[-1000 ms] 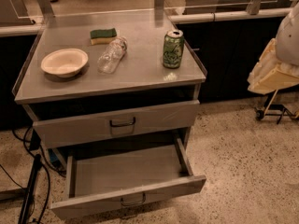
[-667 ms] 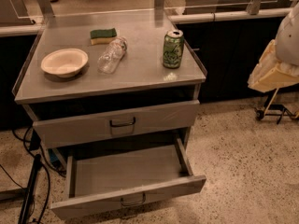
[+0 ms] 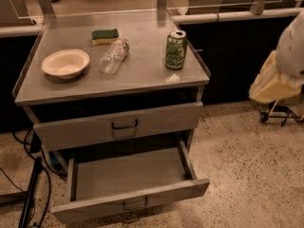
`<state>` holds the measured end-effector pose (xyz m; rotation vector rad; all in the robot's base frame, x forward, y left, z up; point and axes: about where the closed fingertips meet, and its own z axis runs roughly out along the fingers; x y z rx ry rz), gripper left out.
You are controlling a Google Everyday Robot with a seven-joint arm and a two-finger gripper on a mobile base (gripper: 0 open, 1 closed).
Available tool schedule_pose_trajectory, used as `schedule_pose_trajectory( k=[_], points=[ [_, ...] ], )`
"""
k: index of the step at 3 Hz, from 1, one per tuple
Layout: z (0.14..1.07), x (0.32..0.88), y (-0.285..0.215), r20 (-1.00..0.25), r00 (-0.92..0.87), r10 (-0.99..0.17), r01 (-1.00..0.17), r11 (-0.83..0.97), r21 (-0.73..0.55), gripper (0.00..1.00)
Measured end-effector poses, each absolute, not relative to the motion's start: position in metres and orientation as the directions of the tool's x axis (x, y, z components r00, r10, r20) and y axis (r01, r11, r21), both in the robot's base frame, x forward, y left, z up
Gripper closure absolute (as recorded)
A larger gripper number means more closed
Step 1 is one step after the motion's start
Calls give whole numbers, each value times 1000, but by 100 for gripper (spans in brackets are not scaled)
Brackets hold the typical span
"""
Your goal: Close middle drawer
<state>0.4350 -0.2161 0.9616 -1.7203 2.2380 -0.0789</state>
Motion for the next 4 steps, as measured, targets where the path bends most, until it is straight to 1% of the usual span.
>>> schedule_pose_trajectory(
  k=[1, 2, 3, 4],
  points=[
    [898, 422, -218, -239, -262, -935, -931, 310, -191, 100],
    [826, 411, -225, -246, -325, -913, -926, 360, -111, 100],
    [770, 417, -221, -255, -354, -900, -926, 376, -42, 100],
    [763, 416, -221, -258, -362, -896, -924, 382, -30, 100]
  ],
)
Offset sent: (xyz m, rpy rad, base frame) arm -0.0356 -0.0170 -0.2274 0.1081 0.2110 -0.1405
